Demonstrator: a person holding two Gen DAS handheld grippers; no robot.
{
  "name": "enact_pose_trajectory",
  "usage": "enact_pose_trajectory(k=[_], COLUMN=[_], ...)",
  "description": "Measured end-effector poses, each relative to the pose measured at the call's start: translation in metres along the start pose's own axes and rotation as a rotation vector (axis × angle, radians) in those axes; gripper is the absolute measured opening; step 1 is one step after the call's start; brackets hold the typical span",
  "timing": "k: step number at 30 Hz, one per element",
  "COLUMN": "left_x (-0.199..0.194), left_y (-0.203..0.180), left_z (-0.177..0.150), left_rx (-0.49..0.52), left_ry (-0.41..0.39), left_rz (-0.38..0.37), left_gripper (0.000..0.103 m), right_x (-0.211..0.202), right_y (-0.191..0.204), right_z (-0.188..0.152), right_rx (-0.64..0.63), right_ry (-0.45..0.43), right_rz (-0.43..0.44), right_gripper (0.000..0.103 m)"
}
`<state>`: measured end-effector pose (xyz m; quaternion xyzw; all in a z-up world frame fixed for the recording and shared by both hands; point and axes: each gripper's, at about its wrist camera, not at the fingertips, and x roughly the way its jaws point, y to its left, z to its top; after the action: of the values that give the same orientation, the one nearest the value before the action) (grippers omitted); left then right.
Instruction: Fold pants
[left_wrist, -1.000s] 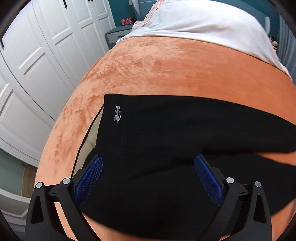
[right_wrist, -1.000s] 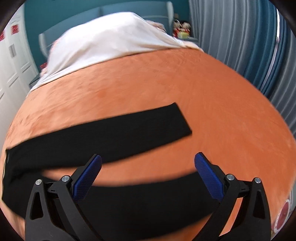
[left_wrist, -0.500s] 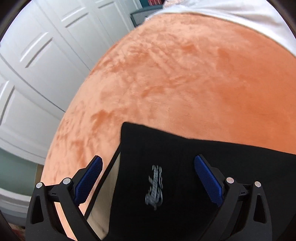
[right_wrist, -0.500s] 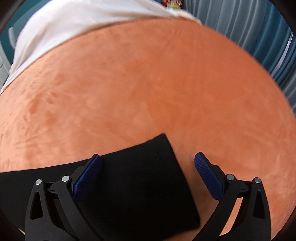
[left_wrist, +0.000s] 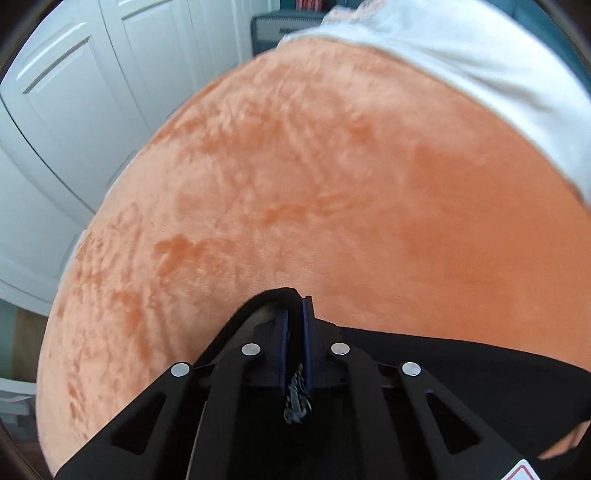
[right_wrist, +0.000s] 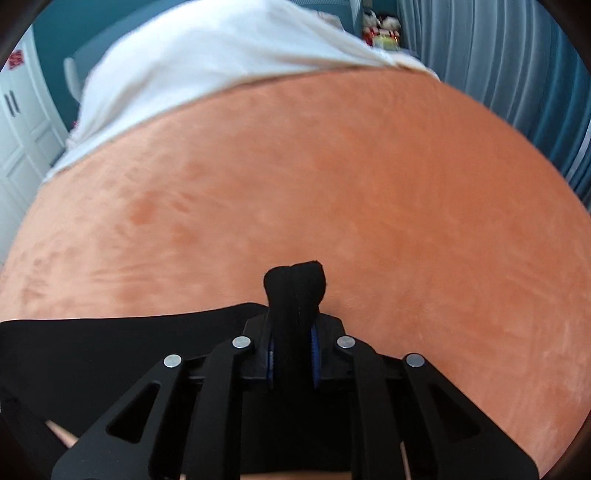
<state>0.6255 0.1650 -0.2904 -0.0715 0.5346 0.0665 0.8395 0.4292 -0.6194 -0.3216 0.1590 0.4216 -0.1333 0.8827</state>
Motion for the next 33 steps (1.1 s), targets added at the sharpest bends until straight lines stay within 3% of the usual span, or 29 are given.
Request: enact_pose_trajectory(k=[5,10,13,20,26,30,33], left_x=[-0.1,-0.161,-0.183,-0.177,-0.135,-0.122,-0.122], left_y=[0.033,0.059,0.074,0.092,0.102,0.105,0.108], left_z=[-0.036,-0.099,-0.139,-0.217,-0.268,-0.279,-0.274], left_rx=[0.03,0.092,0.133,0.205,0.213,0.206,0.188], left_ry=[-0.107,-0.109,-0.106,-0.021,0.101,0.118,0.121], left_rz=[-0.182,-0.237,-0.232,-0.152,-0.052,-0.015,-0.013], left_gripper=[0.003,0.004,0.005,0.005,0.006,0.008,0.01], right_x=[-0.102,-0.165,-0.182,-0.19,-0.171,-0.162,-0.155], right_y=[-0.005,-0.004,-0.007,-0.013,-0.017,-0.015,-0.01], right_z=[-0.008,-0.035,-0.061,-0.125,-0.162,-0.163,-0.142], right_rx=[-0.022,-0.079,-0.094,-0.133,-0.135,-0.145,-0.165], right_ry=[-0.114,-0.127,-0.105,-0.014,0.058,0.074,0.072], right_rz=[0.072,0.071,0.065,0.024,-0.017,-0.054,-0.106], right_gripper=[0.012,0.012,0.012,0.012,0.013,0.013,0.013])
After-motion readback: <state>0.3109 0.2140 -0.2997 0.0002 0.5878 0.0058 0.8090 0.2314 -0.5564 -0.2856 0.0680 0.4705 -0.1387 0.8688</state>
